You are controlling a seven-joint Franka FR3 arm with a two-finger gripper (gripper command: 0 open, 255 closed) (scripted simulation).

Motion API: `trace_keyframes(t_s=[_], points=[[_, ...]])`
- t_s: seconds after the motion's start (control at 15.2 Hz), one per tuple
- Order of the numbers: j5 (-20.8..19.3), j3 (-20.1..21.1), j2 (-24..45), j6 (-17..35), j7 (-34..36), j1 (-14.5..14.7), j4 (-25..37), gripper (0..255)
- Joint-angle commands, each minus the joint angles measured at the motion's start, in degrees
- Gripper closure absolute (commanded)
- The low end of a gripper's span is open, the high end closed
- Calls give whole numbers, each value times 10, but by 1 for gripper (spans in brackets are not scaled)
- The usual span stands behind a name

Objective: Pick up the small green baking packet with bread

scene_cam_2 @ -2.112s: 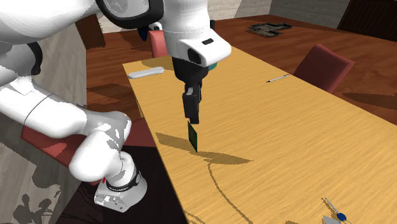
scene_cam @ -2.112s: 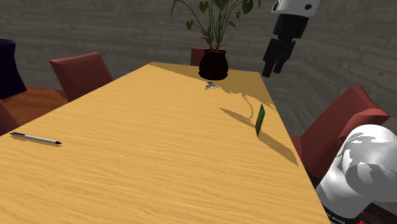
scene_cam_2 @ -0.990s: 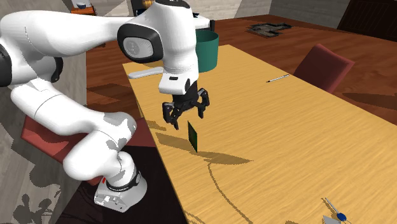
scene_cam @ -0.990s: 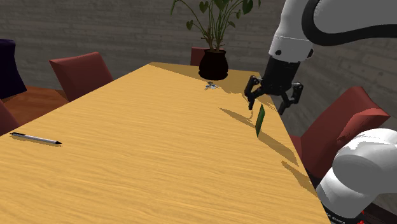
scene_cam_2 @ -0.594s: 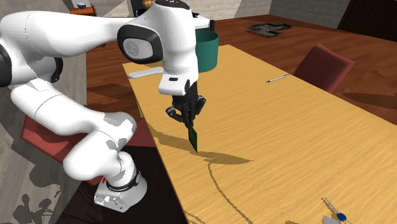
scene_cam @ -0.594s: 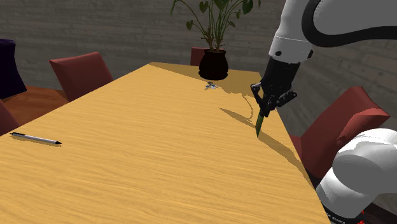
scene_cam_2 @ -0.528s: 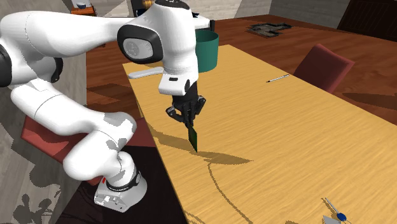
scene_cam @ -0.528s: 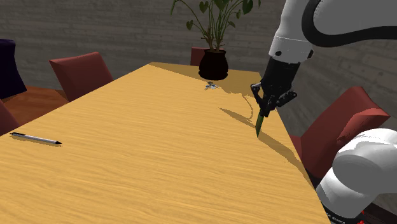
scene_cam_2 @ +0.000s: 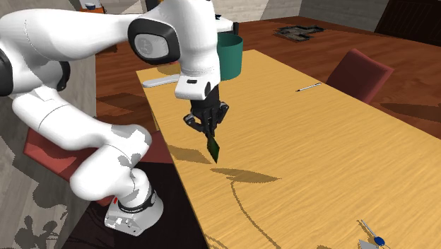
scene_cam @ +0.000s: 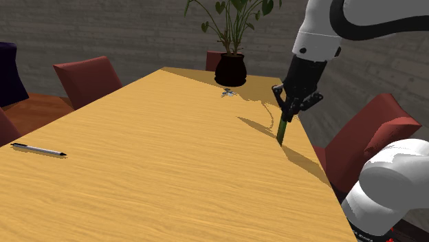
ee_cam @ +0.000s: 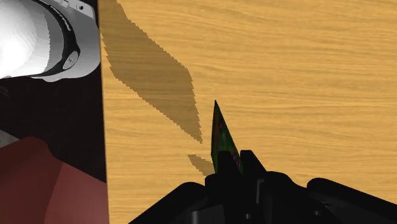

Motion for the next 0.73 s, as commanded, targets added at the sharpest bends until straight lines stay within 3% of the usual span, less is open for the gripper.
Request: trace_keyframes(t_s=[0.0, 0.66], points=[[-4, -3, 6, -13, 1, -2, 19, 255], [-20, -18, 35, -75, 6, -11, 110, 255]])
